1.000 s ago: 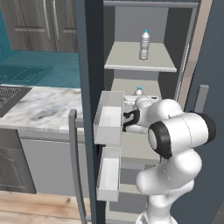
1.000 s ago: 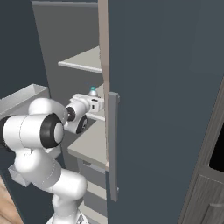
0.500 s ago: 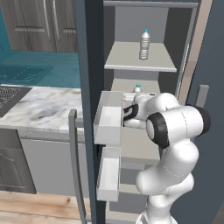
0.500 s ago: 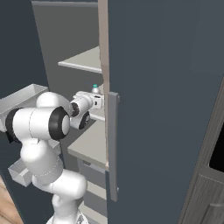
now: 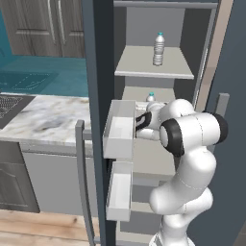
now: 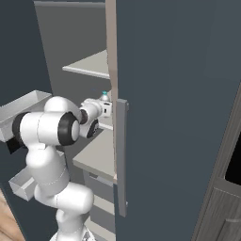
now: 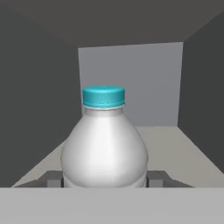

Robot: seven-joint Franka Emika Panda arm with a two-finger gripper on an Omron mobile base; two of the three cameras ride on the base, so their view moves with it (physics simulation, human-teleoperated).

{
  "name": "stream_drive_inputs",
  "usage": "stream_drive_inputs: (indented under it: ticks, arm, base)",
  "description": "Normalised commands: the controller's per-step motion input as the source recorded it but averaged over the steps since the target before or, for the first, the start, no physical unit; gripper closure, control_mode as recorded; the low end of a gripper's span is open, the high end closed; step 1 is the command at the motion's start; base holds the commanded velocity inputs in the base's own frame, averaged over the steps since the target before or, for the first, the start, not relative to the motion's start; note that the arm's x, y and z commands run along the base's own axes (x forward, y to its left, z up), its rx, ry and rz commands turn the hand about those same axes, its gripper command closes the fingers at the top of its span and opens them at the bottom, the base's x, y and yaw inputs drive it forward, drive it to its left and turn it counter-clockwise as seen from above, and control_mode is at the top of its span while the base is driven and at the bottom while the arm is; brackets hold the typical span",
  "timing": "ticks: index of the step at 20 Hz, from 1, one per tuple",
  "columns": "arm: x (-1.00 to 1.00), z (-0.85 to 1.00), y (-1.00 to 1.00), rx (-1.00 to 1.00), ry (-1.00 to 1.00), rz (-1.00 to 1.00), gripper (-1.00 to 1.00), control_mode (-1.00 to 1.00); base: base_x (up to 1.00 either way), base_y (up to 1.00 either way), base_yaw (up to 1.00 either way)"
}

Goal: Take the bottled waters from the counter and place them in the freezer to freeze. Close the freezer door after placing the bottles.

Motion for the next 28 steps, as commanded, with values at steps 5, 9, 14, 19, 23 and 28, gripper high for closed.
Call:
stream_drive_inputs:
  ticks: [5,9,14,19,23,28]
  arm:
    - [0.09,-0.22,-0.08,0.00,0.00,0.00,1.00,-1.00]
    - [0.01,-0.27,-0.01,0.00,0.00,0.00,1.00,-1.00]
    - [0.00,-0.25,0.00,0.00,0.00,0.00,1.00,-1.00]
    - [0.00,-0.22,0.00,0.00,-0.01,0.00,1.00,-1.00]
    - [0.00,-0.01,0.00,0.00,0.00,0.00,1.00,-1.00]
    - [-0.02,0.00,0.00,0.00,0.00,0.00,-1.00,-1.00]
  base:
    - [0.00,0.00,0.00]
    - [0.00,0.00,0.00]
    - [0.00,0.00,0.00]
    - [0.00,0.00,0.00]
    - [0.00,0.00,0.00]
    - [0.00,0.00,0.00]
